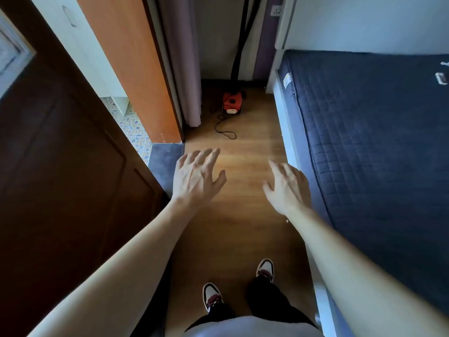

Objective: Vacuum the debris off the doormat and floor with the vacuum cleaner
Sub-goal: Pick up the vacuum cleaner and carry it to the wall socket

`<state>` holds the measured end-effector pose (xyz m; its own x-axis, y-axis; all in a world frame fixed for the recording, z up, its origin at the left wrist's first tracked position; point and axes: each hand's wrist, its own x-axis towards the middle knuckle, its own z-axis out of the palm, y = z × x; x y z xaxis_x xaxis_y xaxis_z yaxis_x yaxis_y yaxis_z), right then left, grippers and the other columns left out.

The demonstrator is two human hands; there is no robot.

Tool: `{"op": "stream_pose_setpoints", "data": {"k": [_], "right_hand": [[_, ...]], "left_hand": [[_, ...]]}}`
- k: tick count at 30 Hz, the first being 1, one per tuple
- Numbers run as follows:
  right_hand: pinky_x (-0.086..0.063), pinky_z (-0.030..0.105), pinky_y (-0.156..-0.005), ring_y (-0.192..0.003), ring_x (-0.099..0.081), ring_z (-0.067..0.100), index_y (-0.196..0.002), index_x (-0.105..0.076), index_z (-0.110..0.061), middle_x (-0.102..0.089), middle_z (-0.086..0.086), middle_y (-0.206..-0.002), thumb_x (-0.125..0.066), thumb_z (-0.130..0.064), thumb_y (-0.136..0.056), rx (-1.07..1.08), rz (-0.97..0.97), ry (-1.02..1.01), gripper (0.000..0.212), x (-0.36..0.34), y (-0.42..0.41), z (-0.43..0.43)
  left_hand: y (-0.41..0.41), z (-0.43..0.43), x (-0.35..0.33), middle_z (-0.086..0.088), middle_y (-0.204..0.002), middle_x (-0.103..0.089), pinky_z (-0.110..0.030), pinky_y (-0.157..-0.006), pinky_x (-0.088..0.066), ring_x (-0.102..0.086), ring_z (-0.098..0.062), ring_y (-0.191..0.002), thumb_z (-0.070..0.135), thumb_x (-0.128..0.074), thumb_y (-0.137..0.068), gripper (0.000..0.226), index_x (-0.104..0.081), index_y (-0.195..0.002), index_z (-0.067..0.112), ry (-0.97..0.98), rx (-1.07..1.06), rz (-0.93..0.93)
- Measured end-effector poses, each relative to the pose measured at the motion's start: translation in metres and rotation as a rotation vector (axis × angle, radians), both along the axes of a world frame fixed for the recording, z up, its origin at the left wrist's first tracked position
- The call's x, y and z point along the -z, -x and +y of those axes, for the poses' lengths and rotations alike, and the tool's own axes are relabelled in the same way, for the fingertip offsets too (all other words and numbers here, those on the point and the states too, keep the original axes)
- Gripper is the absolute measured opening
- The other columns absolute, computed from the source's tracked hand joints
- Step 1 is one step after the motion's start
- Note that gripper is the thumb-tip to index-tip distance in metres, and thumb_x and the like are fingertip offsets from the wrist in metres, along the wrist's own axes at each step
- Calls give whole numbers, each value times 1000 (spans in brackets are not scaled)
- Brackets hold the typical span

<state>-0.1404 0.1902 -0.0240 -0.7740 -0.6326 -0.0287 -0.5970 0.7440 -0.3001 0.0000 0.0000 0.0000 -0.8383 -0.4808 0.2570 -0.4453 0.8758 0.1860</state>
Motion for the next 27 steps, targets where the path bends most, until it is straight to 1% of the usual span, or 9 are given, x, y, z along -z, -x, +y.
{"op": "stream_pose_setpoints", "data": {"k": [2,4,7,10,13,15,19,24,27], "right_hand": [[-41,54,-110,-132,-49,35,-155,-40,-17,-53,15,-142,-60,-35,-97,24,-35,32,64,2,7,-6],[-42,56,-108,-131,-50,35,-155,-39,-17,-52,16,-141,-60,-34,-96,42,-62,28,64,7,17,-11],[-42,54,-109,-132,-49,35,-156,-37,-18,-51,15,-143,-59,-34,-97,30,-76,26,65,7,36,-20],[-37,46,-109,-132,-46,33,-157,-36,-16,-50,13,-143,-61,-29,-98,32,-67,3,65,5,66,-28],[-39,51,-109,-130,-46,36,-156,-38,-13,-50,17,-139,-62,-24,-97,49,-123,89,64,8,105,-42],[-38,52,-112,-130,-46,35,-156,-38,-13,-50,17,-139,-62,-23,-98,41,-137,102,64,7,137,-51],[-34,52,-113,-128,-49,34,-154,-42,-13,-54,14,-136,-63,-27,-96,-8,-69,70,63,-3,205,-64],[-39,51,-103,-115,-59,37,-143,-57,-8,-64,16,-125,-71,-24,-90,-32,32,116,58,-10,288,-84],[-37,50,-105,-118,-57,36,-144,-55,-10,-63,16,-128,-69,-27,-91,-37,17,78,57,-11,328,-93]], "left_hand": [[8,-6,0,3,-135,-59,-44,-102,-42,-54,-23,-122,54,-42,-90,59,-51,-140,24,-21,18,-16],[18,-12,5,3,-136,-58,-44,-102,-42,-53,-23,-123,55,-41,-90,59,-50,-140,24,-5,25,-25],[42,-21,8,3,-137,-58,-44,-102,-42,-53,-23,-125,56,-40,-91,60,-49,-141,25,0,37,-38],[72,-29,9,3,-137,-58,-43,-101,-43,-53,-23,-124,56,-39,-91,60,-48,-141,25,10,55,-46],[115,-39,9,3,-136,-58,-44,-101,-42,-52,-23,-124,55,-40,-91,59,-48,-140,25,12,56,-39],[147,-48,8,4,-138,-56,-45,-103,-41,-51,-22,-125,55,-40,-91,59,-46,-141,26,21,49,-44],[214,-68,-2,5,-135,-57,-42,-103,-41,-52,-21,-123,55,-43,-89,59,-47,-141,26,42,6,-63],[293,-78,-6,5,-131,-60,-41,-101,-42,-56,-22,-118,53,-46,-87,59,-53,-137,22,90,-5,-48],[327,-87,-7,5,-130,-61,-41,-101,-42,-56,-22,-117,53,-47,-87,58,-54,-136,22,94,-12,-54]]}}
